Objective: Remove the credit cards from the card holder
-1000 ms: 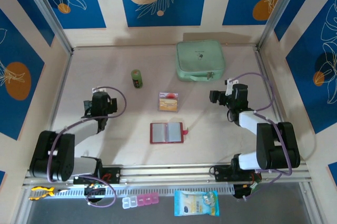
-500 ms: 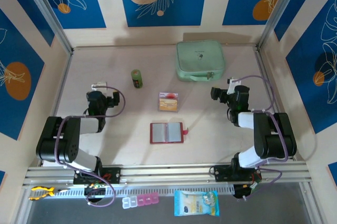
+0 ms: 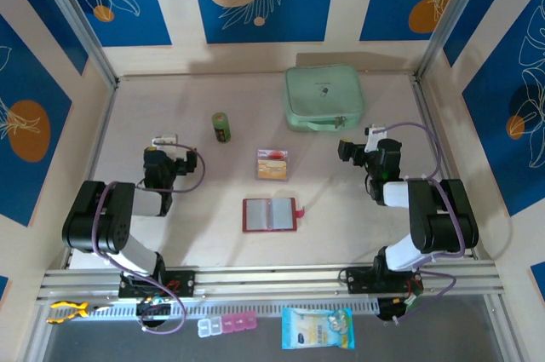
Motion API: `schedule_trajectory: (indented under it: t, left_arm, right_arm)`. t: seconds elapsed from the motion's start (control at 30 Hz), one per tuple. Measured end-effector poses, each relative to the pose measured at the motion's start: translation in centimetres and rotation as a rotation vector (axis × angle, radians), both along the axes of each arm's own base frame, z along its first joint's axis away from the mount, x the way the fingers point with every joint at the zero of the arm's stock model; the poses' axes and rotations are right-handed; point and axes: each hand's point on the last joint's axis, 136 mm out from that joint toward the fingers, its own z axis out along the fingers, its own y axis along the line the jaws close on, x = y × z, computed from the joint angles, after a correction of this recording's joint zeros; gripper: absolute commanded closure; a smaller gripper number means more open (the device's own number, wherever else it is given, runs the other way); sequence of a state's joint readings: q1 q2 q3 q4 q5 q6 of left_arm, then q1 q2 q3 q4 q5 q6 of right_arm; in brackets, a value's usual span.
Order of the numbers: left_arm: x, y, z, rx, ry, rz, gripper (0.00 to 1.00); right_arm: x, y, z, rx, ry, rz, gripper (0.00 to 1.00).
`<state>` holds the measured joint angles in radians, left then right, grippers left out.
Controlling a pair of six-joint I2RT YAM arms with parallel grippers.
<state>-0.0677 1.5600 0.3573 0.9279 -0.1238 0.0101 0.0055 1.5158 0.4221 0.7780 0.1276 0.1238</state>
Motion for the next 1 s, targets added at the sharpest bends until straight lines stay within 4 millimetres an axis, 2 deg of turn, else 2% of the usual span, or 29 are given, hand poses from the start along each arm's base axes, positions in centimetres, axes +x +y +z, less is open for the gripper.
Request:
schedule_trajectory:
  t: [1.0]
  left_arm:
    - [0.1,-1.5,0.0,-0.007,0.005,-0.093,0.01]
  right_arm:
    - [0.1,0.0,0.3,0.000,-0.015,0.000,0.01]
